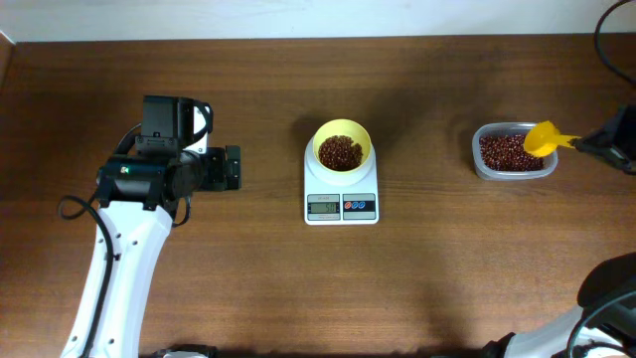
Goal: Scoop item into bowl and weigh 50g on scale
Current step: 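Carry the scoop right and lower it into the clear bean tub, then open the right gripper to release the scoop in the tub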
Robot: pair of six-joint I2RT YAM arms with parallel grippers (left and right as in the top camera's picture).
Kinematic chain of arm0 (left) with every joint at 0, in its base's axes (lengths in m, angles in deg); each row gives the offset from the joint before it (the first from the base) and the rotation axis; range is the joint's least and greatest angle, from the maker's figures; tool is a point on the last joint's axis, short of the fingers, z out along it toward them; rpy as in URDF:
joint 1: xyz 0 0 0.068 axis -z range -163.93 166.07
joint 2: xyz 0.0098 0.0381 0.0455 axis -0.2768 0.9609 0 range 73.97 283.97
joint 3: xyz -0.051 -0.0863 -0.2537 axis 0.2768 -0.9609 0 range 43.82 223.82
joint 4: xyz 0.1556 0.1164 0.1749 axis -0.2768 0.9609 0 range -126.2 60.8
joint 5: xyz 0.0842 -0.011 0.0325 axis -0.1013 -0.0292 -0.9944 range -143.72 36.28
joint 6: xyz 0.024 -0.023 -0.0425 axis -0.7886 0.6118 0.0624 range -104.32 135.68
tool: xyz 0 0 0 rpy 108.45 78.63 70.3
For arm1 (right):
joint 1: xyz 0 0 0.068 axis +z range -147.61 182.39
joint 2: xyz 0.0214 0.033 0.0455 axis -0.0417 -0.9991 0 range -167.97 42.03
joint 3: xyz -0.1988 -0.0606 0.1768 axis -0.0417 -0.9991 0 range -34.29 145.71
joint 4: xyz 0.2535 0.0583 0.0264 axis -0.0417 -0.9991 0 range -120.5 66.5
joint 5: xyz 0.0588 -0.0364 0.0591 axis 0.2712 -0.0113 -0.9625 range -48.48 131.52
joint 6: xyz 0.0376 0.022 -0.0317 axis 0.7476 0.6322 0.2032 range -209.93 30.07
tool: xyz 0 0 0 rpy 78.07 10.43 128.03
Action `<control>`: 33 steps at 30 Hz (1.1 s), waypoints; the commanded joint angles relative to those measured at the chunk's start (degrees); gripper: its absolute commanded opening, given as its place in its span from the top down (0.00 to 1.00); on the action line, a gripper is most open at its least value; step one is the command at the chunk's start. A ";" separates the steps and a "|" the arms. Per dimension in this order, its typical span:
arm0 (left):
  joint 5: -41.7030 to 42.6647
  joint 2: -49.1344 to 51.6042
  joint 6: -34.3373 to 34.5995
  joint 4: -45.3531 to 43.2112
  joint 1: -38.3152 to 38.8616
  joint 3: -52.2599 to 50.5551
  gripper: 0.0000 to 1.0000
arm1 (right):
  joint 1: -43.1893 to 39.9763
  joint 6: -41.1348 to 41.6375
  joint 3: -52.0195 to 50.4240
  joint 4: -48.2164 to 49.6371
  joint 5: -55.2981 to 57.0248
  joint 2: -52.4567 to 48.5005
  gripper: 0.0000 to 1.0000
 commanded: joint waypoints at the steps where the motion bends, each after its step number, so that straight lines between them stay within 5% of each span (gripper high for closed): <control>1: 0.22 -0.55 -0.31 -0.07 -0.24 0.24 0.01 | 2.03 4.31 -2.58 2.16 3.50 -0.11 0.96; 12: 0.22 -0.55 -0.31 -0.07 -0.26 0.24 0.01 | 6.38 9.86 -19.04 17.27 2.16 -1.29 0.96; 15: 0.22 -0.55 -0.31 -0.07 -0.24 0.24 0.01 | 6.32 9.88 -19.17 19.30 2.19 -1.27 0.46; 16: 0.22 -0.55 -0.31 -0.04 -0.24 0.24 0.01 | 6.32 9.86 -19.17 19.34 2.21 -1.27 0.08; 17: 0.22 -0.55 -0.31 -0.07 -0.24 0.24 0.01 | 6.32 9.88 -19.17 19.34 2.45 -1.27 0.01; 29: 0.22 -0.55 -0.31 -0.07 -0.24 0.24 0.01 | 3.65 12.66 -16.90 15.34 19.10 0.79 0.01; 33: 0.22 -0.55 -0.31 -0.07 -0.24 0.24 0.01 | 3.65 12.61 -16.90 15.96 14.88 0.79 0.01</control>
